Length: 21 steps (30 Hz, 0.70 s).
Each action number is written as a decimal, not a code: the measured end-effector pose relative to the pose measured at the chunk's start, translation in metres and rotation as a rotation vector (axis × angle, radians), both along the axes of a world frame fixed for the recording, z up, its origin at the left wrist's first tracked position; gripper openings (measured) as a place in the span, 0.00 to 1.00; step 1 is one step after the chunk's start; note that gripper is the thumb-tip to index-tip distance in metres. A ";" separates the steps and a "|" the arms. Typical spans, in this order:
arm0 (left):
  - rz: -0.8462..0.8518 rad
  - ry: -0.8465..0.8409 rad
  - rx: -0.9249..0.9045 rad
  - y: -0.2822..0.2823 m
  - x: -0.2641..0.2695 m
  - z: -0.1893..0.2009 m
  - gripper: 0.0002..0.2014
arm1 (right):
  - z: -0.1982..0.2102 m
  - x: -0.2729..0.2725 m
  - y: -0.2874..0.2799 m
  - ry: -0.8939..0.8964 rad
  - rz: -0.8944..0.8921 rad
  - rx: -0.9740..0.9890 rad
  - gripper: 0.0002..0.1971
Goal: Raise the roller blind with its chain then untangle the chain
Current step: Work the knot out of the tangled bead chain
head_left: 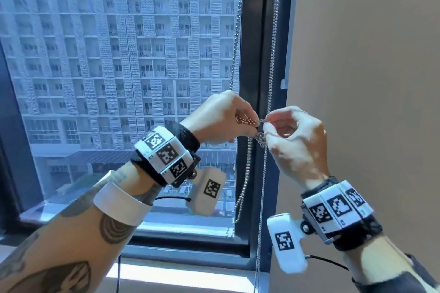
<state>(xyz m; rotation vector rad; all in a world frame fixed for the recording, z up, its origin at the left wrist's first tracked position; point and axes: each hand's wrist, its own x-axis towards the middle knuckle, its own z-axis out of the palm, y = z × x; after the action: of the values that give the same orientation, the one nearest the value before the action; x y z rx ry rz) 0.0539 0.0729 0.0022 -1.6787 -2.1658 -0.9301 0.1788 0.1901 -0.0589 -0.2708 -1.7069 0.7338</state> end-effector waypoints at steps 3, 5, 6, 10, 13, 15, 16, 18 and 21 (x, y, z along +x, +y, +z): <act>0.011 0.114 -0.029 -0.002 0.001 0.001 0.05 | 0.000 0.001 -0.001 -0.026 0.047 0.083 0.09; 0.035 0.142 -0.022 -0.001 0.002 0.002 0.04 | -0.002 0.000 -0.002 -0.084 0.003 0.122 0.12; 0.060 0.163 -0.028 0.000 0.002 0.002 0.05 | -0.003 -0.001 -0.005 -0.108 -0.022 0.126 0.14; 0.161 0.261 -0.073 0.007 0.000 -0.002 0.09 | 0.003 -0.004 -0.020 -0.193 -0.096 0.098 0.16; 0.151 0.240 -0.090 0.007 0.000 -0.002 0.08 | 0.008 -0.004 -0.024 -0.296 -0.077 0.003 0.14; 0.099 0.164 -0.050 0.006 0.001 -0.002 0.07 | 0.012 -0.004 -0.019 -0.354 -0.025 -0.077 0.16; 0.070 0.129 -0.030 0.005 0.002 -0.002 0.07 | 0.013 -0.005 -0.018 -0.359 -0.003 -0.126 0.20; 0.013 0.058 -0.011 0.002 0.003 -0.001 0.08 | 0.014 -0.007 -0.014 -0.324 0.070 -0.253 0.22; -0.062 0.004 -0.050 -0.002 0.004 -0.002 0.10 | 0.010 -0.006 -0.013 -0.217 0.252 -0.403 0.15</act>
<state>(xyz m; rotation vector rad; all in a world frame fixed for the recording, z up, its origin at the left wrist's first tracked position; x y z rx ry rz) 0.0582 0.0705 0.0007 -1.7792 -2.1623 -0.8948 0.1728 0.1773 -0.0486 -0.4309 -1.8056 1.2771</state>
